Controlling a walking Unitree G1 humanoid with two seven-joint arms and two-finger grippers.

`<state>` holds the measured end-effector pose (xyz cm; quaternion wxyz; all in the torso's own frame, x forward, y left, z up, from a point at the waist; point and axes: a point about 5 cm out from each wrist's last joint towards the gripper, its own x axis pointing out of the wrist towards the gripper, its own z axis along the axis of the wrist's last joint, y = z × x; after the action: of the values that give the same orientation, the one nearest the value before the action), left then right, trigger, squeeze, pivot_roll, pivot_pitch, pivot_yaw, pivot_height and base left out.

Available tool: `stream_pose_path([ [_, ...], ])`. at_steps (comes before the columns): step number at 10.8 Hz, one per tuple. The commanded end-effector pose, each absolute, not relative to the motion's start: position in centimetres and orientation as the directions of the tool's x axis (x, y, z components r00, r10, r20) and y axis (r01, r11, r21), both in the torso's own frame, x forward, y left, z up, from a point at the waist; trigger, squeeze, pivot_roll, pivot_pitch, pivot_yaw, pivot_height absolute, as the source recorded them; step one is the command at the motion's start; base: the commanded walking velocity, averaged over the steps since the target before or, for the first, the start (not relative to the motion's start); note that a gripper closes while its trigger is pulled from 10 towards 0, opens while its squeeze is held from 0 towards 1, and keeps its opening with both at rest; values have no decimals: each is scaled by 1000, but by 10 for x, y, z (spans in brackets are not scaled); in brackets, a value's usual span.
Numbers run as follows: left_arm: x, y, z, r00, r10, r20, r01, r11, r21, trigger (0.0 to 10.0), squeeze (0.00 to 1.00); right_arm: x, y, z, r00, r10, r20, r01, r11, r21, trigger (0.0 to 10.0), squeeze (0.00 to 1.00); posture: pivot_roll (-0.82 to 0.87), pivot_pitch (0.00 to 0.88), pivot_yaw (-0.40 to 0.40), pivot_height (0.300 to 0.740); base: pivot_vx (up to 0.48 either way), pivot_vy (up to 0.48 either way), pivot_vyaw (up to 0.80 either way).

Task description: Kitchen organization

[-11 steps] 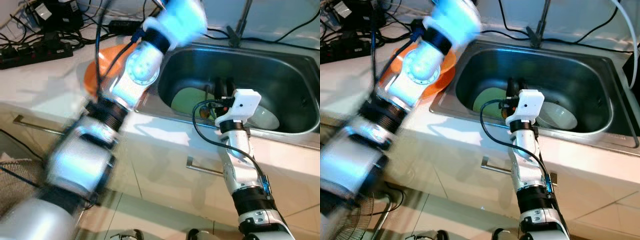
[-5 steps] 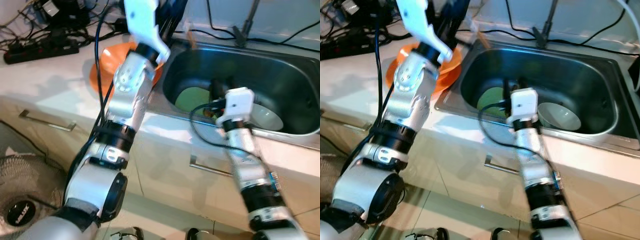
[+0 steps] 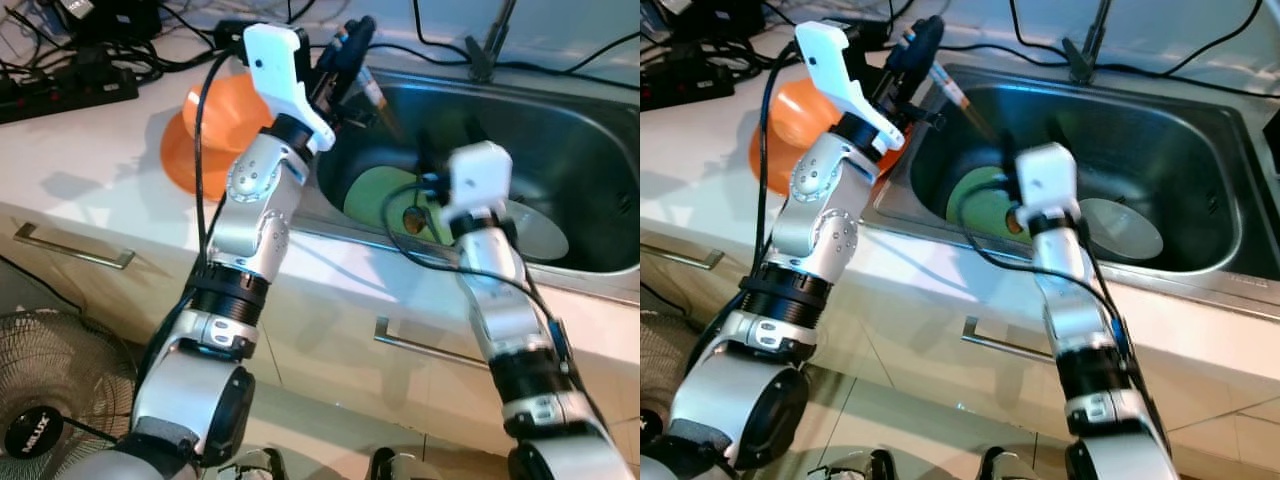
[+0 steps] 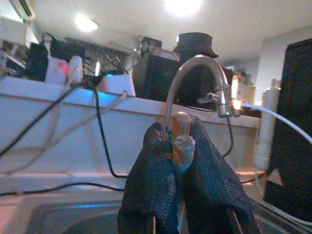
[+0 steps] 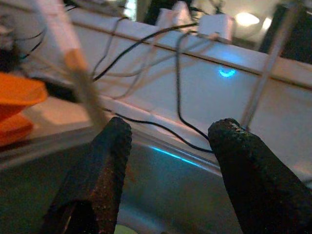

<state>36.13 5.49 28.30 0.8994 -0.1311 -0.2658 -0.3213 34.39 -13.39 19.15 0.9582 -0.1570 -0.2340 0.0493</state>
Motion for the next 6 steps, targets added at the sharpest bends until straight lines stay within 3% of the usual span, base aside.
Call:
stream_pose_path([
  [1,359,56,283,643,-516,566,665,743,-77,10000,0,343,-130,187,892,199,405,-49,935,-352,10000,0,38,108,39,740,0,0,0],
  [6,353,54,281,617,-541,572,710,695,-109,10000,0,339,-120,191,885,278,374,-119,911,-395,10000,0,26,50,48,740,0,0,0],
])
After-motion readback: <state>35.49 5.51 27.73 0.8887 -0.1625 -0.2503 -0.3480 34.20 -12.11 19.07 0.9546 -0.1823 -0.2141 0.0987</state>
